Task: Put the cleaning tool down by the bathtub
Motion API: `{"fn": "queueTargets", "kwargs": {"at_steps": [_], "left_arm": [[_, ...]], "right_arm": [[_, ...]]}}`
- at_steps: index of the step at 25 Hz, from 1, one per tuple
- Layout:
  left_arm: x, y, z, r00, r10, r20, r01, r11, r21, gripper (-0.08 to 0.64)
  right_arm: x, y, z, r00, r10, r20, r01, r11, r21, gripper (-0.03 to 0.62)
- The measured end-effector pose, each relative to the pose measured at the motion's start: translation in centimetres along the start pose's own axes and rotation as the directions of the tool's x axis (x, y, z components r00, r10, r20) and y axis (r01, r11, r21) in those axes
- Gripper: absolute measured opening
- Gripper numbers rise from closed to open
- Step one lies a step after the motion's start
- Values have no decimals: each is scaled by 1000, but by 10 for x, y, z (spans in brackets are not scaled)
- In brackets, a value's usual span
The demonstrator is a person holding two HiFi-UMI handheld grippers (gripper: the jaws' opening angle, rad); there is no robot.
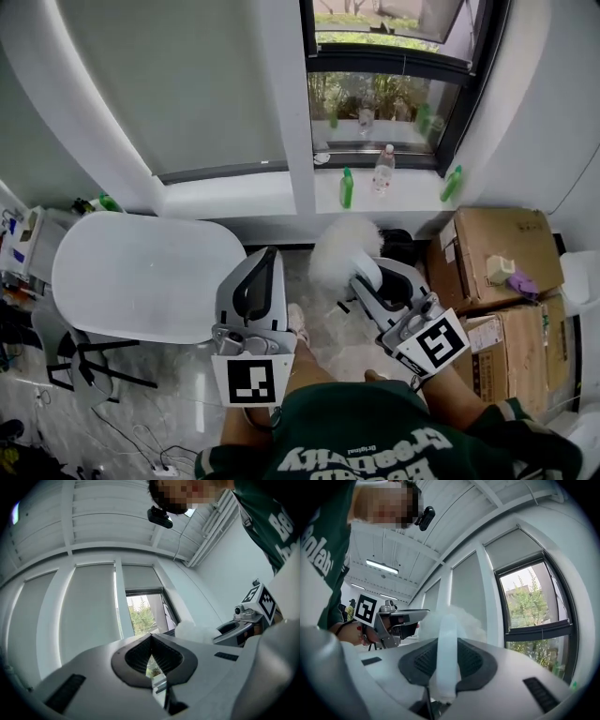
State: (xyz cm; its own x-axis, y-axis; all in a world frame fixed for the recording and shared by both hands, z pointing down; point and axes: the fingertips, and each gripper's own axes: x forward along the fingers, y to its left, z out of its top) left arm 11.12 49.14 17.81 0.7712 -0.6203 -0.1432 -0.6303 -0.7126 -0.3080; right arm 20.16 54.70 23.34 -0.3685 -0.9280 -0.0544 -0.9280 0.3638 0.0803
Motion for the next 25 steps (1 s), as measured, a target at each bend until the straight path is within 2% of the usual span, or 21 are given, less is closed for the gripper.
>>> {"fn": "queueTargets", "kwargs": {"at_steps": [3, 6, 9, 13, 21, 25], "left_arm": [[48, 43, -12, 1000, -18, 1, 18, 999, 43, 2], [97, 98, -25, 1000, -14, -1, 14, 999, 33, 2], [142, 149, -43, 999, -35, -13, 36, 997, 63, 3], [189, 199, -63, 999, -52, -16, 53, 996, 69, 2], [239, 281, -119, 997, -34, -64, 38, 998, 59, 2], [247, 296, -137, 997, -41, -70, 42, 999, 16, 2]], "right_arm": [[58, -25, 0, 1000, -6, 7, 6, 1000, -8, 95], [124, -52, 2, 1000, -13, 8, 13, 1000, -5, 95], [188, -79, 0, 999, -38, 1, 38, 999, 9, 97], [256, -108, -6, 998, -59, -22, 59, 998, 35, 95], [360, -143, -25, 996, -62, -66, 65, 997, 47, 95], [383, -147, -32, 995, -50, -86, 54, 998, 35, 96]]}}
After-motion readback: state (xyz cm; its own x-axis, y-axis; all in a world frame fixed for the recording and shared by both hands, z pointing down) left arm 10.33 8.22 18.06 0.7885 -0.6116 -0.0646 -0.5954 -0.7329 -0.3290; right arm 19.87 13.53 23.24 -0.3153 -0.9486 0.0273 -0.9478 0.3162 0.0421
